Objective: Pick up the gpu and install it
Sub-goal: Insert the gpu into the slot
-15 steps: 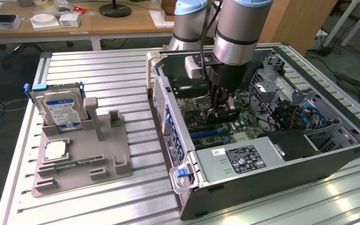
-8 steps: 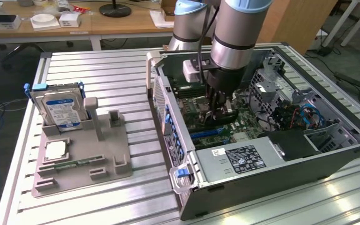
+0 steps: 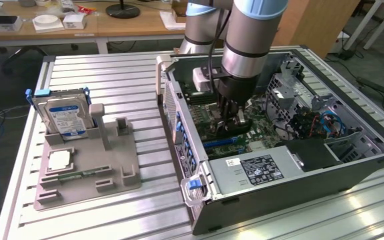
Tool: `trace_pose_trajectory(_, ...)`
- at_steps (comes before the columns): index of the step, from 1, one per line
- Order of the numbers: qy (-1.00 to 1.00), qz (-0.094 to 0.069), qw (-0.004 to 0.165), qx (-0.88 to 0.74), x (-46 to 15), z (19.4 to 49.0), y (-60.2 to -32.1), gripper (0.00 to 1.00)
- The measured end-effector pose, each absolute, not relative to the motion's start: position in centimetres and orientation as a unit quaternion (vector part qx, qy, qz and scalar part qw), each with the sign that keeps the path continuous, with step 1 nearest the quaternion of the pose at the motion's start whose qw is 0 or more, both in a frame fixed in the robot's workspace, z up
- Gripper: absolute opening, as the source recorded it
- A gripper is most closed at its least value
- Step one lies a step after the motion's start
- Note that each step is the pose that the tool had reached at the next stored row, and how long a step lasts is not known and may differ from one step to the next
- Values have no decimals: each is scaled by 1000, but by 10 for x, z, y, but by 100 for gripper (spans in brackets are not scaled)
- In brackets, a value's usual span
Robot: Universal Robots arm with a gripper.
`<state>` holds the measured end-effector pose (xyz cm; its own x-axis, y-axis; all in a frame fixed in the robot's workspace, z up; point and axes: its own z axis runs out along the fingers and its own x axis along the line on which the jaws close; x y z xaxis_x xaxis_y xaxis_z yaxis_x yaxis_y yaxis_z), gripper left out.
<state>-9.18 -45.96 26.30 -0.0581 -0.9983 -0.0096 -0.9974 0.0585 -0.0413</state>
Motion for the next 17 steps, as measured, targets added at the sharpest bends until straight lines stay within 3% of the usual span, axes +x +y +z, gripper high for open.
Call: trace_pose_trajectory(17,727,-12,18,-686,-94,248,-460,27)
